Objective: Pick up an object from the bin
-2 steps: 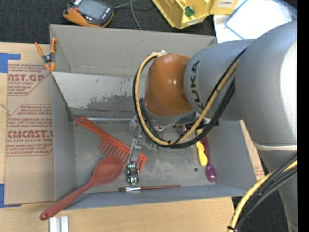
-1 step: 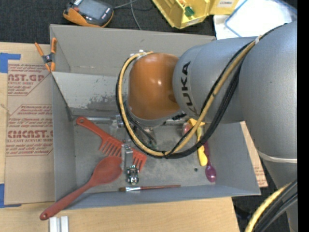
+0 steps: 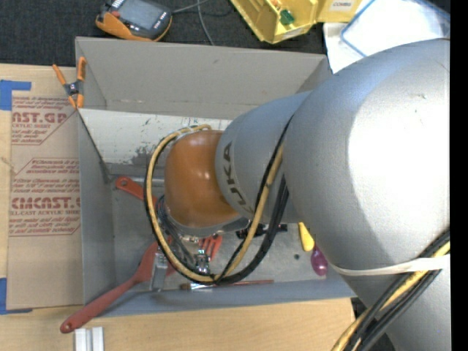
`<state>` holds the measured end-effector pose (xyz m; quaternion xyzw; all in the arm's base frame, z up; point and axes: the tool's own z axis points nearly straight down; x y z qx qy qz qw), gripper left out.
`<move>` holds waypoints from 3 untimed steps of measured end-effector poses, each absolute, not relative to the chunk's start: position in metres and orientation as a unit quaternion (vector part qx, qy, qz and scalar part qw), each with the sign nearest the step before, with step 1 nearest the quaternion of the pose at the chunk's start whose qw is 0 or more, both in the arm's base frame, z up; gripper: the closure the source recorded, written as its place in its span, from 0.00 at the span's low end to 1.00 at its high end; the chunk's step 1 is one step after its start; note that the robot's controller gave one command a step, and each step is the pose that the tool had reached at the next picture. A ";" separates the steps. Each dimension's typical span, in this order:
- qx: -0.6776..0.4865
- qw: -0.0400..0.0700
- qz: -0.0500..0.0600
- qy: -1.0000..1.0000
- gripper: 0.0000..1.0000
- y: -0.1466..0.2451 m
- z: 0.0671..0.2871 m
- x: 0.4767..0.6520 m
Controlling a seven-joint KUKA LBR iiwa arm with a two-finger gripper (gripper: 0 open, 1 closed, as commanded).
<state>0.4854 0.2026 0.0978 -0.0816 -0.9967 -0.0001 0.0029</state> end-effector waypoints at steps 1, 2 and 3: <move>0.115 -0.013 -0.002 -0.993 0.00 0.195 0.070 0.492; -0.076 0.002 0.000 -0.997 1.00 0.179 0.069 0.481; -0.076 0.002 0.000 -0.997 1.00 0.179 0.069 0.481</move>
Offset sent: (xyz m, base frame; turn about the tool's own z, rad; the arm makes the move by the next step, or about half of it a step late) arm -0.0033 -0.0235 -0.0278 -0.0099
